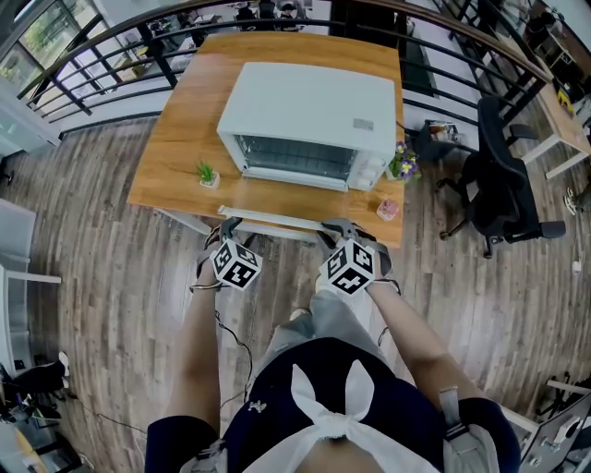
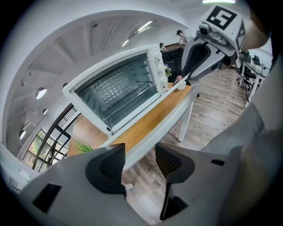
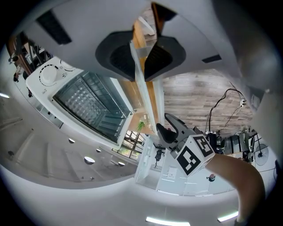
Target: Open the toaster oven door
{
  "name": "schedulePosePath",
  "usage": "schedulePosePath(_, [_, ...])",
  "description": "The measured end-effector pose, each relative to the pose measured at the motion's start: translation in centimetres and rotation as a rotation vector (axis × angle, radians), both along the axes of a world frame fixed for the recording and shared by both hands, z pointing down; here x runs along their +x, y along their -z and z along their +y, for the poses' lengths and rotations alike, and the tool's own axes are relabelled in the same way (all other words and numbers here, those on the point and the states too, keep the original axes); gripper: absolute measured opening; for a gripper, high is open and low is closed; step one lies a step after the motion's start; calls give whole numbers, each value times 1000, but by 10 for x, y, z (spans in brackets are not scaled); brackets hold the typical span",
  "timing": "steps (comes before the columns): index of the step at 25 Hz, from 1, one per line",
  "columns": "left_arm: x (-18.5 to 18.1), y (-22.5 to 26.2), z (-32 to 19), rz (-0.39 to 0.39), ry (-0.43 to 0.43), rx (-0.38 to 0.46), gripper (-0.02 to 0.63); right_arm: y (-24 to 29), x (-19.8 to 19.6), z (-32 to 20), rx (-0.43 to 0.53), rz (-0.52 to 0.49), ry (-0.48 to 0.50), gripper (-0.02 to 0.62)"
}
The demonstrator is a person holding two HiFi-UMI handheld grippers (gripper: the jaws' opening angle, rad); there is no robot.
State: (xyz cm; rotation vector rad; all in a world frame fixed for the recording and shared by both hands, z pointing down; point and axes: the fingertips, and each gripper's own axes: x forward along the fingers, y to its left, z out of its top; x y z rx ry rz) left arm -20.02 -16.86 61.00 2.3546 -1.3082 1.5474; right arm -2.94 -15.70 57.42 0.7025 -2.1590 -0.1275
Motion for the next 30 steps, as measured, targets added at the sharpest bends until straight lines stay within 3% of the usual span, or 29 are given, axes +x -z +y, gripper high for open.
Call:
schedulePosePath(13, [0, -3, 5, 27, 46, 45, 216, -6, -1, 3, -6, 9, -5, 75])
schedulePosePath(22, [5, 7, 9, 124, 64, 43, 224, -5, -1, 1, 1, 20, -16, 75])
schedulePosePath(30, [6, 15, 18, 163, 64, 54, 222, -7, 0, 1, 13, 23, -40, 77])
